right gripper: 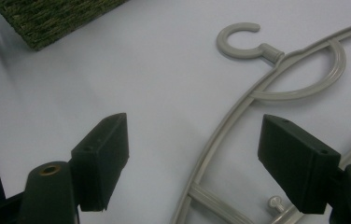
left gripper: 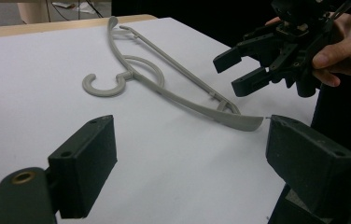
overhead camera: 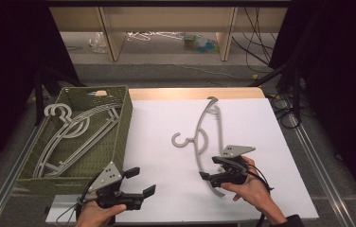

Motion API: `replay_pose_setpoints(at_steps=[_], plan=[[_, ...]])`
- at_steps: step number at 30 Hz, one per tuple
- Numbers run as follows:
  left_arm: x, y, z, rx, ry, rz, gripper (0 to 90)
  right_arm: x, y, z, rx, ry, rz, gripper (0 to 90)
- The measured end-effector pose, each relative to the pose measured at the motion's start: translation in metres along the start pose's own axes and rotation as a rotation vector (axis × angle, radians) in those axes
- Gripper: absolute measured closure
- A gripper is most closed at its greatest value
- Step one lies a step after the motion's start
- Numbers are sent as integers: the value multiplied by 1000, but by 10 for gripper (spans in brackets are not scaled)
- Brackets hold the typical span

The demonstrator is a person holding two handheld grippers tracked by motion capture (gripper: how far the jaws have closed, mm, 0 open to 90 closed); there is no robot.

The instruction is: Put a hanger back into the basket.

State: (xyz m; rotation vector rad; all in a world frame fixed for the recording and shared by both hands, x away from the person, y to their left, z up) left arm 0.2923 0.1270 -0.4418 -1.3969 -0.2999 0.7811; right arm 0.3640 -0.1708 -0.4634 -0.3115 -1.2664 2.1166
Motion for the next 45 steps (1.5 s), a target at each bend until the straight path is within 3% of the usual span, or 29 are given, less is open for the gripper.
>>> replay_pose_setpoints(at_steps=[7, 9, 12, 13, 14, 15, 18, 22, 26, 28, 32, 38, 43, 45], plan=[[-4, 6, -1, 27, 0, -17, 160, -1, 4, -8, 35, 22, -6, 252], [-4, 6, 0, 32, -4, -19, 160, -1, 5, -12, 21, 35, -5, 252], [-4, 7, -1, 35, -4, -12, 159, -4, 7, -21, 60, 64, -25, 257], [-3, 7, -1, 39, 9, -33, 159, -6, 7, -23, 63, 76, -26, 258], [-4, 8, -1, 41, 0, -16, 160, -8, 7, -25, 76, 77, -25, 260], [-4, 8, -1, 41, 0, -16, 159, -9, 7, -27, 91, 79, -40, 260], [-4, 8, -1, 43, 1, -16, 159, -14, 7, -36, 90, 105, -24, 262], [-3, 8, 0, 46, -2, -19, 160, -16, 4, -47, 141, 108, -47, 283], [-3, 8, 0, 48, 0, -22, 160, -19, 4, -57, 151, 123, -15, 301], [-3, 9, 0, 47, -2, -22, 159, -18, 4, -61, 189, 133, -38, 313], [-4, 9, 0, 47, -1, -25, 160, -21, 5, -69, 208, 127, -21, 339], [-4, 9, 0, 53, 7, -30, 159, -25, 5, -73, 234, 132, -59, 370], [-4, 10, -1, 59, 9, -31, 159, -27, 0, -83, 260, 142, -69, 384], [-4, 10, -1, 57, 18, -33, 159, -27, -3, -86, 273, 153, -56, 435]])
Point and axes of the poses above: each handheld gripper's, and its own axes: z roughly backward along the jaws, y roughly out of its underside, x roughly to its left, the point moved 4 cm from there along -z, roughly forward along the jaws, and after that the axes turned 10 degrees about -x, right-handed, at the moved point
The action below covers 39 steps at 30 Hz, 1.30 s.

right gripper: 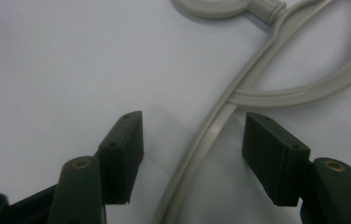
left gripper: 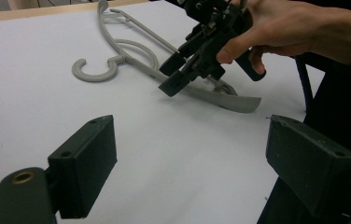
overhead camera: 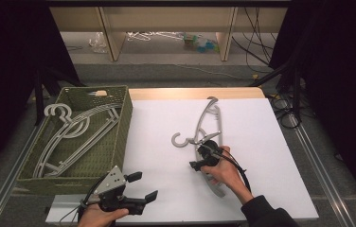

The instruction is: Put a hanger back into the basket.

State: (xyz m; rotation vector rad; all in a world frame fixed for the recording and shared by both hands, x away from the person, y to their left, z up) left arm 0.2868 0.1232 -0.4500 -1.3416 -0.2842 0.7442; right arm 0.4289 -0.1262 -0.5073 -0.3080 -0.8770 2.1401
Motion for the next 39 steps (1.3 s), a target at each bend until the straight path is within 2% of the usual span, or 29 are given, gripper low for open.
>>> replay_pose_setpoints(at_steps=[2, 5, 11, 12, 17, 24, 31, 33, 35, 39], plan=[[0, 0, 0, 3, 1, -4, 159, 0, -2, -1, 20, 13, 20, 485], [1, 0, 1, 6, 0, -9, 160, -2, -5, -3, 50, 11, 22, 500], [1, 1, 0, 16, 0, -17, 160, -5, -5, -1, 54, 15, 34, 589], [0, 2, 0, 18, 4, -15, 160, -6, -4, -1, 51, 14, 50, 610], [0, 2, -1, 14, 15, -18, 160, -7, -4, -1, 53, 13, 46, 633], [0, 2, 1, 17, 6, -17, 160, -11, -3, 3, 64, 4, 23, 738], [0, 2, 1, 17, 8, -20, 161, -14, -2, 6, 79, -18, 37, 769], [0, 1, 1, 15, 6, -19, 161, -15, 1, 10, 100, -55, 53, 787], [0, 1, 1, 16, 8, -25, 161, -15, 3, 12, 121, -69, 66, 794], [0, 2, 0, 20, 11, -31, 161, -14, 1, 11, 130, -53, 87, 782]])
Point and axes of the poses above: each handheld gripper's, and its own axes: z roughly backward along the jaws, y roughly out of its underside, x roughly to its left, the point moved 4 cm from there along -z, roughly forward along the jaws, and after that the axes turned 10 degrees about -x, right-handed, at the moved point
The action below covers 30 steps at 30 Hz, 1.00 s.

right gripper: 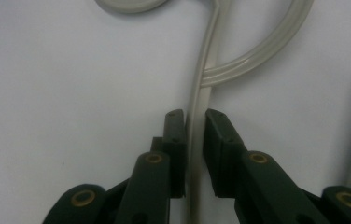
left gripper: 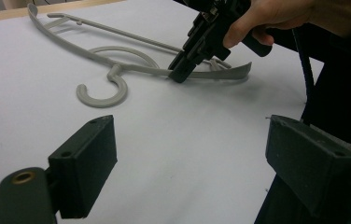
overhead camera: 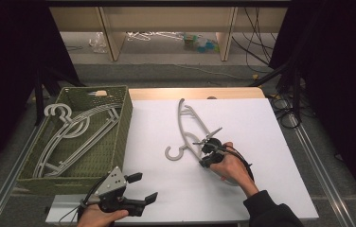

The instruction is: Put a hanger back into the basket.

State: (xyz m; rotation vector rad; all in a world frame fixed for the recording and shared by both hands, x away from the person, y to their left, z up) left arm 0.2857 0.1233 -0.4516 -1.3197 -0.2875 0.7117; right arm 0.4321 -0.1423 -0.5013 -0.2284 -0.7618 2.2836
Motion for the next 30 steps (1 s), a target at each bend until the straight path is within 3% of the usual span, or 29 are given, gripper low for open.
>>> replay_pose_setpoints(at_steps=[3, 7, 10, 11, 17, 20, 24, 29, 30], plan=[[0, 0, -1, -5, -7, 7, 161, 3, -3, -2, -2, 6, 3, 715], [0, 1, -1, -1, 0, -3, 161, 6, -6, -5, 13, 30, 22, 714], [-1, 1, -2, -1, -2, 0, 161, 6, -6, -5, 14, 40, 22, 736], [-1, 1, -2, 5, -4, -11, 162, 4, -6, -5, 14, 46, 0, 790], [1, 1, -3, 0, -10, -22, 162, 3, -7, -5, 17, 44, 10, 800], [2, 1, -3, 7, -23, -21, 162, 2, -5, 0, 10, 4, 12, 816], [5, 1, -2, -1, -26, -22, 162, 6, -2, 16, -31, -153, 3, 817], [8, 0, -2, -13, -32, -24, 163, 9, 4, 35, -64, -268, 15, 816], [8, 0, -2, -13, -32, -24, 163, 9, 4, 35, -64, -268, 15, 816]])
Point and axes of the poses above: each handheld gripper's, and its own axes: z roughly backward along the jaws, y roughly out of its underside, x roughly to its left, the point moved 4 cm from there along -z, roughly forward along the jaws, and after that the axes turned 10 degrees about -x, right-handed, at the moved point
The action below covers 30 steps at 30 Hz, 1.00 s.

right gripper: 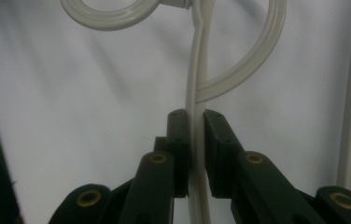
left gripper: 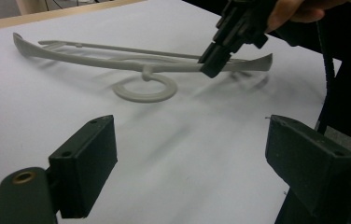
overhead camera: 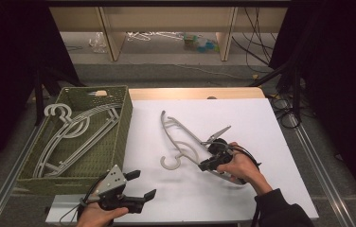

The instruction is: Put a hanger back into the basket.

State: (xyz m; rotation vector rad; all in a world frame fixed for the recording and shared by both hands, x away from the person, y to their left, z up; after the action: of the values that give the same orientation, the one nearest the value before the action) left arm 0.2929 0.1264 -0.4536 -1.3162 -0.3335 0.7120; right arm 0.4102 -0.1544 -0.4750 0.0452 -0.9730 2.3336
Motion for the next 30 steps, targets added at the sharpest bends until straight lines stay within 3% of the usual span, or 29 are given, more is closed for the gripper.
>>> replay_pose_setpoints(at_steps=[2, 3, 7, 11, 15, 25, 26, 30], plan=[[0, -1, -1, -3, 1, 2, 164, 5, 7, 7, -12, -85, -1, 815], [0, -1, -1, -3, 1, 2, 166, 5, 7, 7, -12, -85, -1, 815], [3, -3, -3, -11, 5, -2, 174, 8, 14, 19, -35, -162, -3, 814], [13, -5, -7, -13, -34, 4, 183, 14, 18, 29, -56, -204, -10, 813], [16, -7, -12, -11, -31, -6, 181, 18, 21, 35, -67, -225, 1, 813], [15, -17, -36, 65, 2, -170, 210, 28, 28, 46, -71, -267, 22, 814], [15, -17, -38, 68, 2, -163, 214, 29, 29, 47, -66, -275, 23, 814], [18, -20, -50, 89, 27, -208, 219, 33, 31, 48, -59, -282, 33, 814]])
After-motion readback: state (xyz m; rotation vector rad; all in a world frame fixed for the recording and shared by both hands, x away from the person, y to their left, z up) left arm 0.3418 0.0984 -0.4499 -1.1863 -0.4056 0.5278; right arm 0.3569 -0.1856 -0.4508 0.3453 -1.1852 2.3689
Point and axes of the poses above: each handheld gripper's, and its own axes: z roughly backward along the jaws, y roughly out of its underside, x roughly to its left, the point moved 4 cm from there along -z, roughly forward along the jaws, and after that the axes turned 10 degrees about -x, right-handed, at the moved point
